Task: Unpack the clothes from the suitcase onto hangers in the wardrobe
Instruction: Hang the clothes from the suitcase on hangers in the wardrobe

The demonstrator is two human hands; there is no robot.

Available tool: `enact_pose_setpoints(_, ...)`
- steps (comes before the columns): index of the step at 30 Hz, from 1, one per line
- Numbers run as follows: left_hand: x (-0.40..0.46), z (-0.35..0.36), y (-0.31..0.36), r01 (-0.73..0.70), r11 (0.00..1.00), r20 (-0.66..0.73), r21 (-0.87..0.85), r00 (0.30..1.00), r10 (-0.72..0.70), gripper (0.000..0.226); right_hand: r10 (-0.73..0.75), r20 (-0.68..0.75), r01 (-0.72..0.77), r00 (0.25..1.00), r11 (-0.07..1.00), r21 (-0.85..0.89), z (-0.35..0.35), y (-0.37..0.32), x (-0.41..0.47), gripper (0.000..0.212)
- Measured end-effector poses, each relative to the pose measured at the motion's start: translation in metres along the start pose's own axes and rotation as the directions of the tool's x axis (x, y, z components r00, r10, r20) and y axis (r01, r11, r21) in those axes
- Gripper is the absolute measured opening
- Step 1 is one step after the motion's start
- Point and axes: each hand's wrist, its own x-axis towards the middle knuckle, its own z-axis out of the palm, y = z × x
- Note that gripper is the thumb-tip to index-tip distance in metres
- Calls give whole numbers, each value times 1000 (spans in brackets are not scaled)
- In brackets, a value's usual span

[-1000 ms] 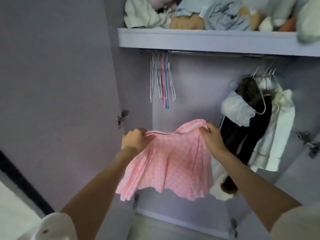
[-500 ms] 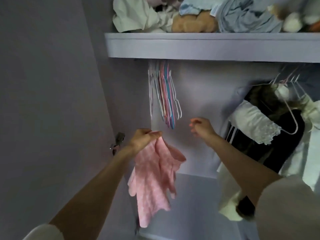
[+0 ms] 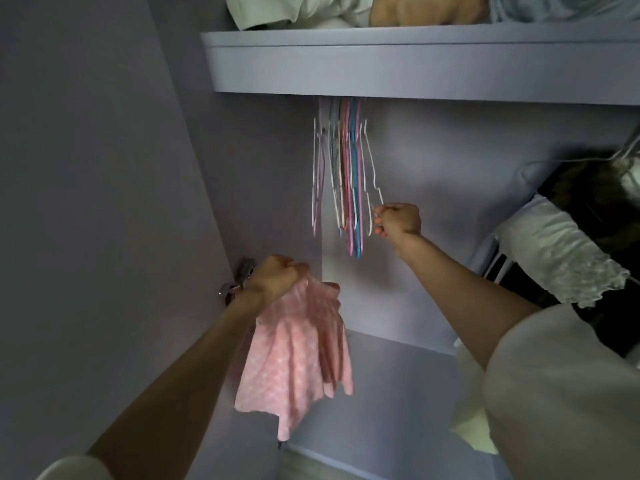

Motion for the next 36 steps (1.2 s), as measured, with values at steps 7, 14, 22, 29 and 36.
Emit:
enact_pose_setpoints(7, -2, 16, 9, 24, 981, 152, 190, 987, -53, 25, -107, -114, 107, 988, 994, -6, -29, -4, 2, 25)
enact_pose_setpoints(14, -13, 42, 15, -88, 961, 306, 264, 952, 3, 5, -245, -165, 224, 955, 965, -137, -75, 27, -17, 29)
enact_pose_setpoints(22, -22, 98, 12, -68, 952, 92, 297, 995, 42, 20, -49, -172, 47, 984, 999, -17, -126, 123, -87, 38)
enact_pose_setpoints(29, -37, 146, 6, 10, 978, 125, 209, 992, -37, 19, 15, -187, -27, 982, 998, -58, -157, 199, -147, 36)
enact_pose_setpoints(36, -50, 169, 27, -75, 997, 336, 13, 939, 66, 32, 53, -50, -52, 997, 998, 18, -156, 214, -177, 34)
